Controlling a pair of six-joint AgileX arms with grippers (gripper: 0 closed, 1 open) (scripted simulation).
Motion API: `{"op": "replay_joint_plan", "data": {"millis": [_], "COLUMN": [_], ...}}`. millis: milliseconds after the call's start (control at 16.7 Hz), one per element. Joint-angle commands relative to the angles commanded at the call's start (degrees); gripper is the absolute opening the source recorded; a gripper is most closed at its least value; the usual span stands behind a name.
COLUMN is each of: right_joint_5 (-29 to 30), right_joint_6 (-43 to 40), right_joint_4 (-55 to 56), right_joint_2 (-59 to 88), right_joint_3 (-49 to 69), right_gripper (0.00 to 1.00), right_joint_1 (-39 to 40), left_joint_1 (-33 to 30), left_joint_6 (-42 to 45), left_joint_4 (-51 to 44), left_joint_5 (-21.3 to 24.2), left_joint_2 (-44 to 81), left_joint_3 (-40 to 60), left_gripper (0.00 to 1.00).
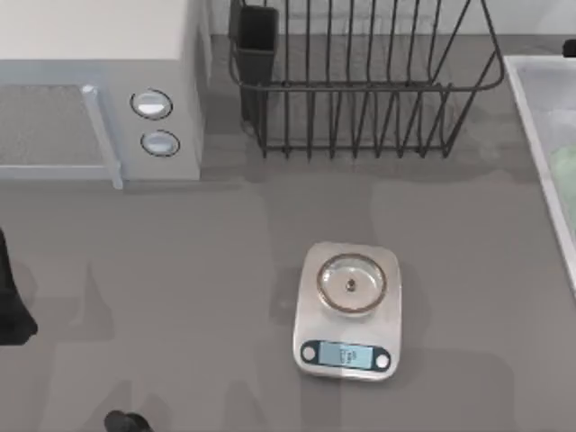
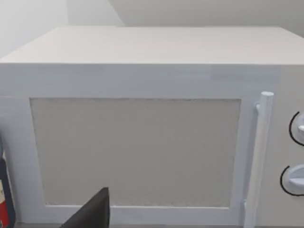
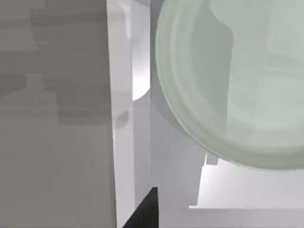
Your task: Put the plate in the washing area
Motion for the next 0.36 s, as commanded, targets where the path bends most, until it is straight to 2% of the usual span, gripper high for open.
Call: {"op": "replay_joint_plan", "data": {"millis": [360], "right_joint_5": [0.0], "right_joint_6": [0.0], "right_joint_4": [0.0], "right_joint_2": [0.0], "right_joint_3": [0.0], "right_gripper": [1.0], "right_joint_1": [0.0], "left_joint_1": [0.0], "left_joint_6": [0.0], "left_joint_4": [0.0], "left_joint_5": [0.0], "left_joint_2": [0.0], "left_joint_3": [0.0], "left_gripper": [1.0]}}
